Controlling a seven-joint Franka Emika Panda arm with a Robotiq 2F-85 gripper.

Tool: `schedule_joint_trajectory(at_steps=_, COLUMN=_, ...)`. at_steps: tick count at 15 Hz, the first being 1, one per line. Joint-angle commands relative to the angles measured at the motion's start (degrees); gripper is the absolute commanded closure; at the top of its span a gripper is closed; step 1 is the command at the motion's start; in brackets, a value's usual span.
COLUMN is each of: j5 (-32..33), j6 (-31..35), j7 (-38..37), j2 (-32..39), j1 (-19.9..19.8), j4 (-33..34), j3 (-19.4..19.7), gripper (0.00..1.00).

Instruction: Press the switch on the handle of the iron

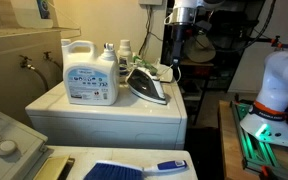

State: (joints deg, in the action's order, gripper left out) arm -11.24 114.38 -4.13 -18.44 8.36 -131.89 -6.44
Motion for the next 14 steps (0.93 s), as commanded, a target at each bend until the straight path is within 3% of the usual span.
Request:
schedule_joint_trajectory(at_steps=1, j5=-0.07, j6=-0.15, j7=0.07, j2=0.00, j1=-0.30, j4=0.10, j3=-0.26, gripper=0.00)
schedule_joint_trajectory(at_steps=8, j5=11.94, j6=4.76, j7=0.71, j2=0.24, j1=-0.04, j4=5.65, j3=-3.91, gripper=0.00)
schedule_joint_trajectory(at_steps=11, j5=16.35, j6=6.56, j7=-5.04, j2=1.51, j1=-0.95, j4=6.03, j3=-5.99, gripper=0.00)
schedule_joint_trajectory(at_steps=14, j5=21.76, j6=8.98, j7=-16.24, j2=3.65, j1=-2.23, j4=6.35, j3=-8.51, gripper=0.00)
